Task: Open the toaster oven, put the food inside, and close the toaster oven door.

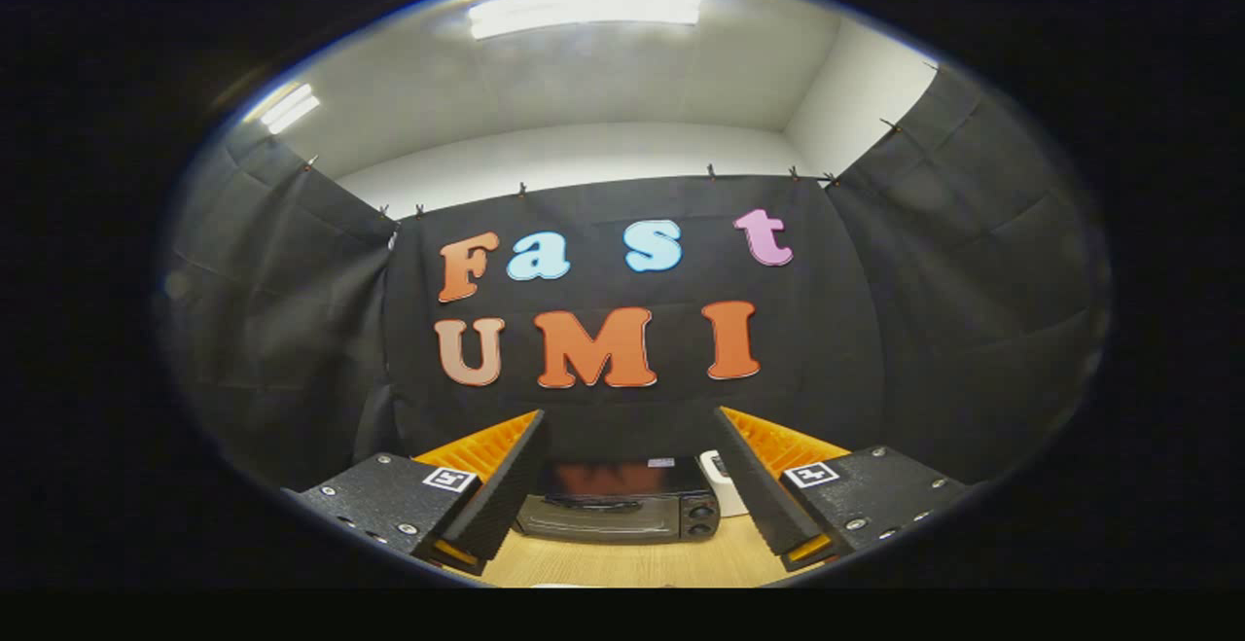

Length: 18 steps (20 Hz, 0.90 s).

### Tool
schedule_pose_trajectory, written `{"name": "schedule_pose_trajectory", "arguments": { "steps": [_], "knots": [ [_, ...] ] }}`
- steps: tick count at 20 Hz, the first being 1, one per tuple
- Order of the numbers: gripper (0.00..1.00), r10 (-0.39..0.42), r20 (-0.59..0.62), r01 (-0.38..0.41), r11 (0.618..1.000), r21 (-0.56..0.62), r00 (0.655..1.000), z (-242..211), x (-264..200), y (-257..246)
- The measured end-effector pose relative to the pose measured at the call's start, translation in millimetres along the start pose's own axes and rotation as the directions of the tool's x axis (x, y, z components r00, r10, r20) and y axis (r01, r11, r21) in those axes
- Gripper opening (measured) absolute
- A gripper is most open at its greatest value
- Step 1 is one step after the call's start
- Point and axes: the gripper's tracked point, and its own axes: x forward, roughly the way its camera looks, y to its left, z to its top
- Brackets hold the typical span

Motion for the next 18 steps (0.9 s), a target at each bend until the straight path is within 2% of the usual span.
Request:
{"name": "schedule_pose_trajectory", "arguments": {
  "steps": [6, 11, 18],
  "knots": [
    [0.99, 0.014, -0.138, -0.014, 1.0, 0.003, 0.99, -70, 45, 11],
    [0.99, 0.018, -0.284, -0.01, 0.999, 0.031, 0.959, -151, 75, 21],
    [1.0, -0.014, -0.398, 0.009, 1.0, -0.016, 0.917, -219, 119, 30]
  ]
}}
